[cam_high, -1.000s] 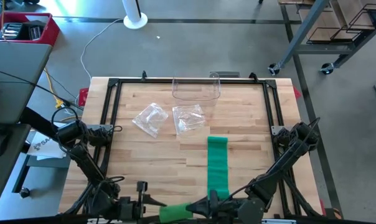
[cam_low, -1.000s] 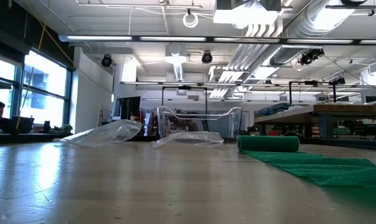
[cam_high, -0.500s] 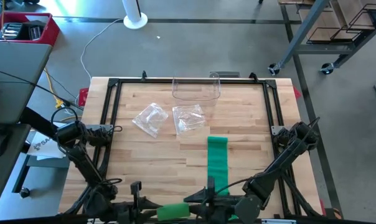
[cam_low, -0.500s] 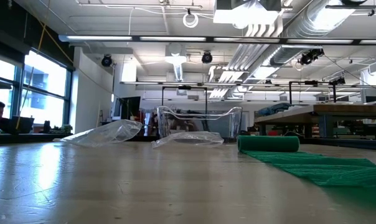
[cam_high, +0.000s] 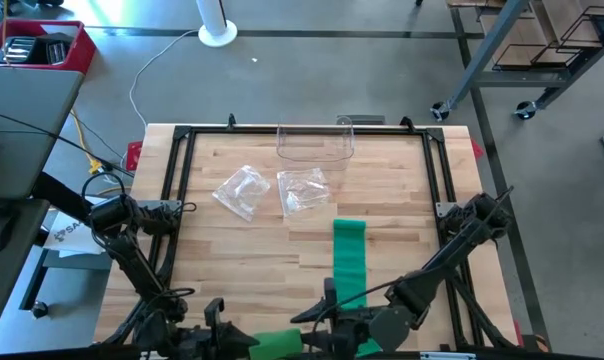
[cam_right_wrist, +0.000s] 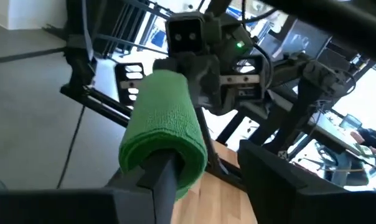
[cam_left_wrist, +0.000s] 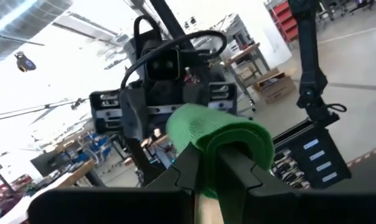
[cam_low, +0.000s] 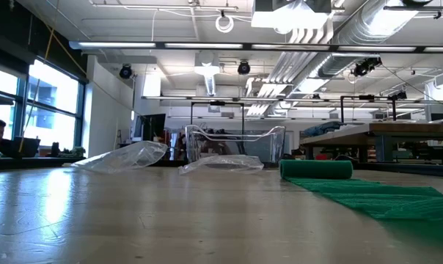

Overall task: Roll bandage
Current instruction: Roll the green bandage

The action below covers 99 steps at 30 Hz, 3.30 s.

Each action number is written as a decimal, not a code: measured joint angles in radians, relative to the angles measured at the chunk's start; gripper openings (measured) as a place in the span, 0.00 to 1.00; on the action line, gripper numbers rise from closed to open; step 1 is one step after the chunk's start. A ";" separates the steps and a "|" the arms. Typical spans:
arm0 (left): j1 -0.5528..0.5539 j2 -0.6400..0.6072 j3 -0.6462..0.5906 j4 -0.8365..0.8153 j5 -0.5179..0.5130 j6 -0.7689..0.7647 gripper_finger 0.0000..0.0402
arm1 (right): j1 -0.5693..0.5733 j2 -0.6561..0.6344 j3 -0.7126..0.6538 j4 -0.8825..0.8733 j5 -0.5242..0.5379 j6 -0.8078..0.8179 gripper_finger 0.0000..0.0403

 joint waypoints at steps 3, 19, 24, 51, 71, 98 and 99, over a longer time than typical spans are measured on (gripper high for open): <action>0.003 0.000 0.000 0.000 0.003 -0.015 0.08 | -0.007 0.000 0.000 -0.006 -0.004 -0.059 0.30; 0.000 0.000 0.001 0.004 -0.228 -0.297 0.22 | 0.038 0.001 0.000 0.040 0.031 -0.382 0.01; -0.014 0.000 0.001 0.000 -0.256 -0.267 0.30 | 0.058 0.001 -0.001 0.119 0.041 -0.395 0.01; 0.099 0.000 0.000 0.057 0.121 -0.251 0.38 | 0.021 -0.033 0.000 0.135 -0.099 -0.203 0.00; 0.131 0.003 0.000 -0.066 0.089 -0.447 0.01 | 0.027 -0.033 0.000 0.152 -0.093 -0.214 0.00; 0.124 0.044 0.000 0.005 0.134 -0.427 0.07 | 0.043 -0.032 0.000 0.176 -0.057 -0.301 0.00; 0.124 0.045 0.000 0.004 0.134 -0.433 0.09 | 0.043 -0.033 0.000 0.176 -0.050 -0.301 0.00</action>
